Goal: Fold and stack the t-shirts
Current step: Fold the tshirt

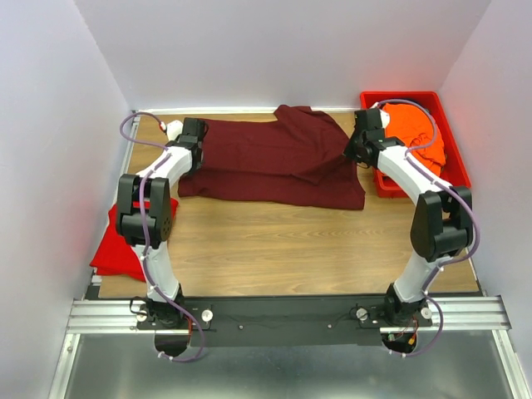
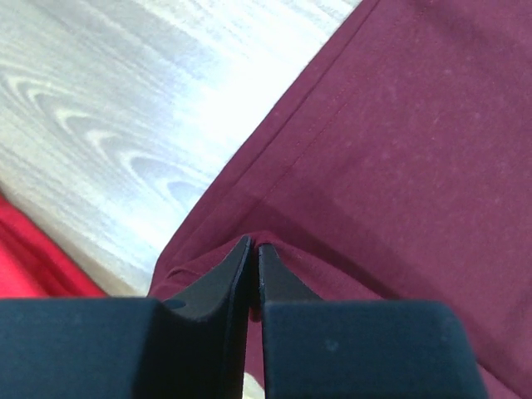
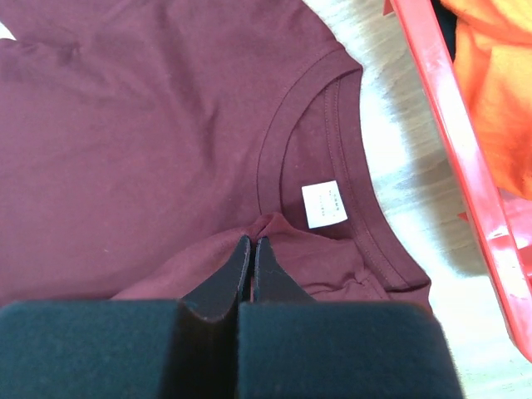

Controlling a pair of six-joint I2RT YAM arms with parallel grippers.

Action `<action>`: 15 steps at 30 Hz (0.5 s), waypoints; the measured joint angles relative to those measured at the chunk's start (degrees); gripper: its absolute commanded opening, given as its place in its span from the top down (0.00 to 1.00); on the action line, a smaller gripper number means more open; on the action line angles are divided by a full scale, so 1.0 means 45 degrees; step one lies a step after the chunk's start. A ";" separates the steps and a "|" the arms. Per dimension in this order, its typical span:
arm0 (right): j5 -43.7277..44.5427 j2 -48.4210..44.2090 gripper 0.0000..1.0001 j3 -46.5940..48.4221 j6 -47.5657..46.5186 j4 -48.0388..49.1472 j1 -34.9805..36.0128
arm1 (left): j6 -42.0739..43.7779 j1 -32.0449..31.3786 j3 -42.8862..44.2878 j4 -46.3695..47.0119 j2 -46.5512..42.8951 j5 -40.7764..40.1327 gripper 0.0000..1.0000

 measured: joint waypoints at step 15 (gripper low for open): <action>-0.0160 -0.0039 1.00 -0.0107 -0.0005 0.0194 -0.0204 | 0.0403 0.0000 0.0476 0.0005 0.0529 0.0272 0.88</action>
